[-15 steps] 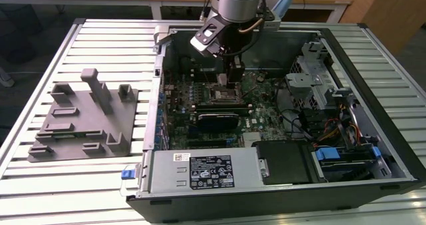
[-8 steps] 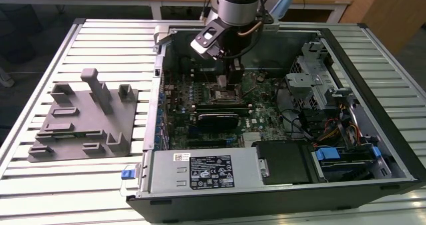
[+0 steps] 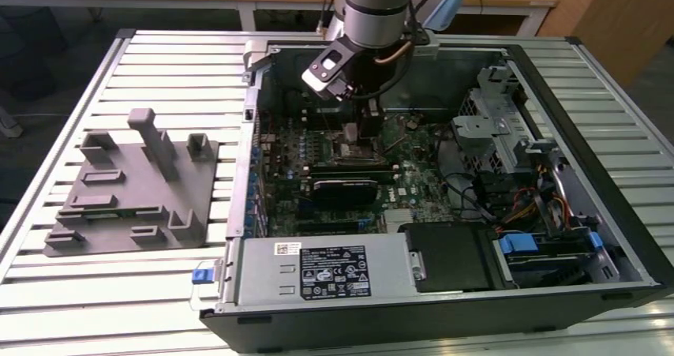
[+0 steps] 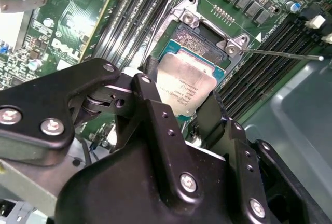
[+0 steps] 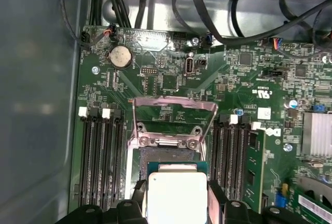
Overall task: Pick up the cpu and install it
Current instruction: 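Place the cpu into insertion slot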
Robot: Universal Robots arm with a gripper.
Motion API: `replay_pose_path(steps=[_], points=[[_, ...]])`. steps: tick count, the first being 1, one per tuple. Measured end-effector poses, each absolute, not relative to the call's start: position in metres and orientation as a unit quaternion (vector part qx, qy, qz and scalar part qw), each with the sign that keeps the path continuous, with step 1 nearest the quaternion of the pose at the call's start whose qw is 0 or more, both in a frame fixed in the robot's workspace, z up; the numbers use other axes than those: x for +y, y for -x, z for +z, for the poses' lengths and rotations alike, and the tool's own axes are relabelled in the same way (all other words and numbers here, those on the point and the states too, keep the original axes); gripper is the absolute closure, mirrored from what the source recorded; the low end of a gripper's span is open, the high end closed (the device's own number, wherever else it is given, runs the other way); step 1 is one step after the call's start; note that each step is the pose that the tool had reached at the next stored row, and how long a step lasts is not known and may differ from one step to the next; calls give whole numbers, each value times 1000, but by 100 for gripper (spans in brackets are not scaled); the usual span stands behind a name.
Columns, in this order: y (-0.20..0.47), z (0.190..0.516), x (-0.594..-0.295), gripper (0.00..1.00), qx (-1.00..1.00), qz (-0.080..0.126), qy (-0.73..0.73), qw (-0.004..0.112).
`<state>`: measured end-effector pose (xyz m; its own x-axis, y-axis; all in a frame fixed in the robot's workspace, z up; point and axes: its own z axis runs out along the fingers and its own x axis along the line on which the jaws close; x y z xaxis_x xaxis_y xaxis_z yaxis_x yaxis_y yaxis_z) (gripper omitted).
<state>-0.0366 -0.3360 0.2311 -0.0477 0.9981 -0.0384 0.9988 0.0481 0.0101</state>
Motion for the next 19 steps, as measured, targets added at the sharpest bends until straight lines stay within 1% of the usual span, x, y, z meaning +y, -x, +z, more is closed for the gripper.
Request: replay_pose_path(steps=[19], points=[[37, 212, -333, 46, 721, -9, -692, 18]])
